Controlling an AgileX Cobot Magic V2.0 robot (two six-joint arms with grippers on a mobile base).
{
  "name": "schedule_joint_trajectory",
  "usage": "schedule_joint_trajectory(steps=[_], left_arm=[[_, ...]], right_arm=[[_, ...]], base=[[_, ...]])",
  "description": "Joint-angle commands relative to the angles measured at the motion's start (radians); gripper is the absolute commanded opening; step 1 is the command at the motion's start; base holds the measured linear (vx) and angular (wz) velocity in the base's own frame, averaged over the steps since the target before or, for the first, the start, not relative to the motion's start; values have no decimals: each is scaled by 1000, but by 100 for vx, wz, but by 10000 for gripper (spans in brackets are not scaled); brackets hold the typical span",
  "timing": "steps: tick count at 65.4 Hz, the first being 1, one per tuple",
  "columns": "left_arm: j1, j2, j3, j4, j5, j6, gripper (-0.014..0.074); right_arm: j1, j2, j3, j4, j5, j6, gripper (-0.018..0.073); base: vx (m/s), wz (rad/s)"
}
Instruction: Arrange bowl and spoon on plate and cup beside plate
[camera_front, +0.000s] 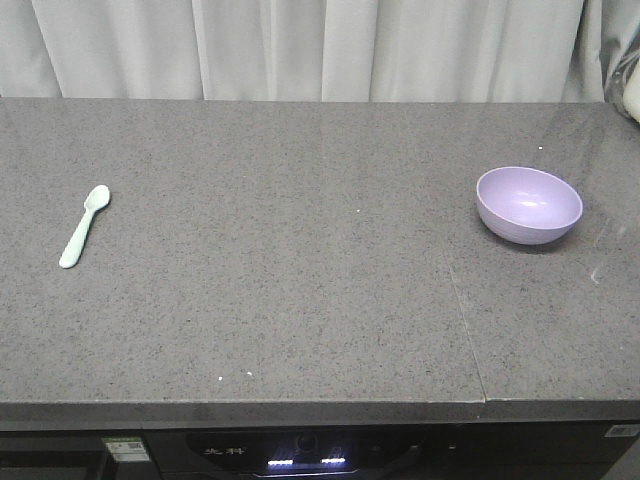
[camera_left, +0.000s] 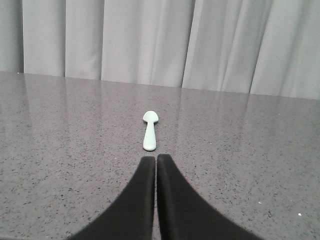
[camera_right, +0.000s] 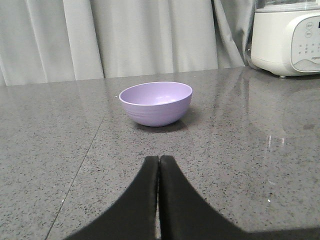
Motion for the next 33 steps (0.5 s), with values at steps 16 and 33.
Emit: schedule_joint_trajectory(steps=[16,33], left_arm=[[-1,5,28,0,-71,-8,-6],[-1,5,28,0,-71,-8,-6]], right_arm=[[-1,-11,16,-6,-77,-9,-6],[-1,-11,16,-6,-77,-9,-6]], base=[[4,-1],[4,-2]])
